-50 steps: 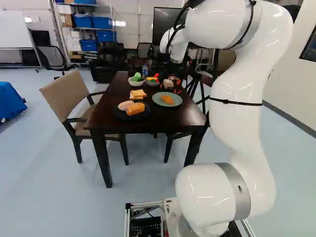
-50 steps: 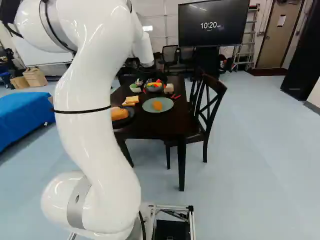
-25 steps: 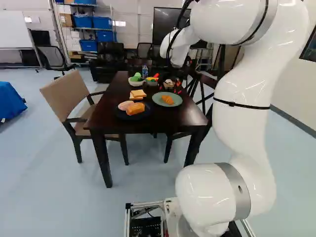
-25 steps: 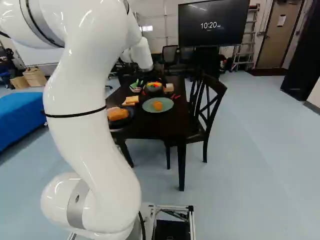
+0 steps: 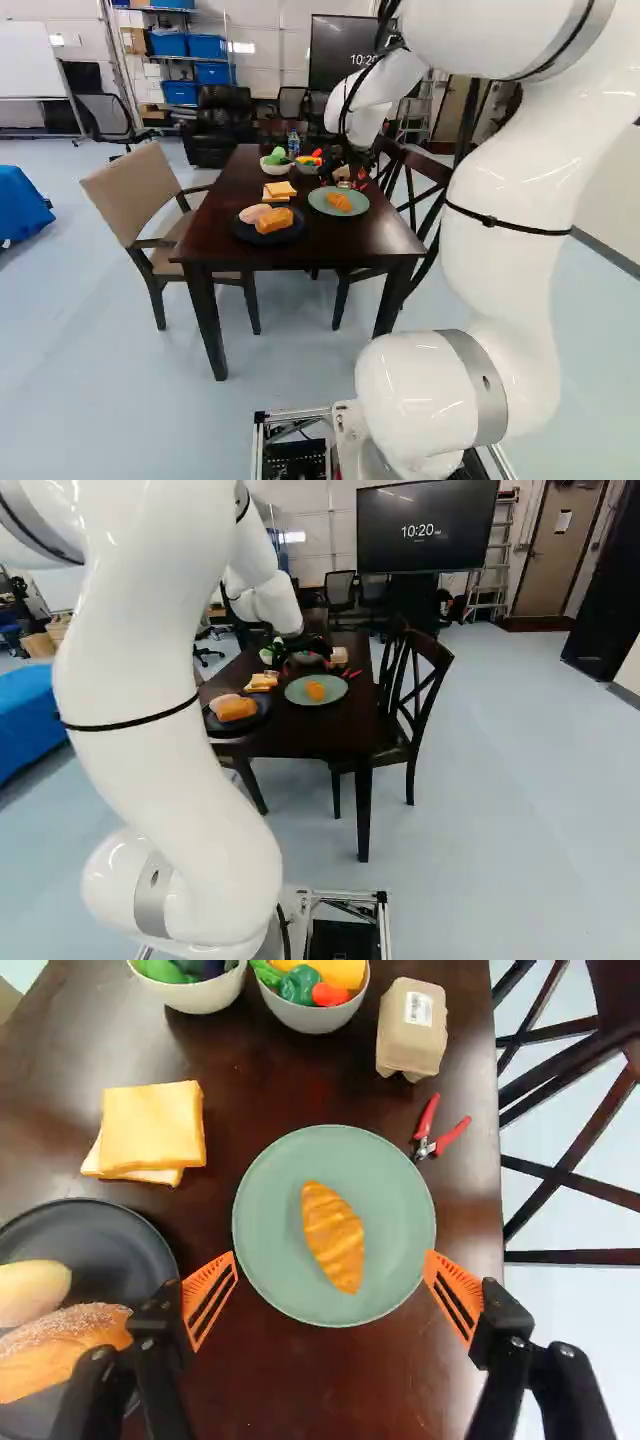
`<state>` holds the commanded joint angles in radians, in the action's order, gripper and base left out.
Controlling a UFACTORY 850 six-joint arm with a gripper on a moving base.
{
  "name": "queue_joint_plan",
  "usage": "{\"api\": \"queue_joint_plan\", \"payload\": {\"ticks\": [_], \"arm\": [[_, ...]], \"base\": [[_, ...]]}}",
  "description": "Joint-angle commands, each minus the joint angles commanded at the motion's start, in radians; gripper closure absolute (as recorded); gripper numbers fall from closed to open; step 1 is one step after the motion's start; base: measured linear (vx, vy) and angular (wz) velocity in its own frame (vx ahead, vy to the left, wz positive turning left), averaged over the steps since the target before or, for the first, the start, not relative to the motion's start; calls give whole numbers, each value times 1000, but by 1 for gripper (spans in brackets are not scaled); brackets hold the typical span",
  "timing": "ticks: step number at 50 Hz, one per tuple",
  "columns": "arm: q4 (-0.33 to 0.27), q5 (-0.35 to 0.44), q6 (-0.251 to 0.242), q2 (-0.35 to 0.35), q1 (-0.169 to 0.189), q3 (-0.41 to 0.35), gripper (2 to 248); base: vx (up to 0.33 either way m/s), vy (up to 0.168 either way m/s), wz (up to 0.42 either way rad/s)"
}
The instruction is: Move the croissant to the empty plate
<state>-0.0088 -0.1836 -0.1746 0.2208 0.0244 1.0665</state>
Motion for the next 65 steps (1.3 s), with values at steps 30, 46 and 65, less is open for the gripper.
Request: {"api": "queue_joint_plan", "payload": {"ticks": [30, 46, 65], "arm": [[3, 373, 62, -176, -9, -345, 3], [5, 556, 92, -263, -13, -516, 3], [6, 737, 122, -349, -17, -683, 3]], "base": [[0, 0, 0], [0, 0, 0], [0, 0, 0]]}}
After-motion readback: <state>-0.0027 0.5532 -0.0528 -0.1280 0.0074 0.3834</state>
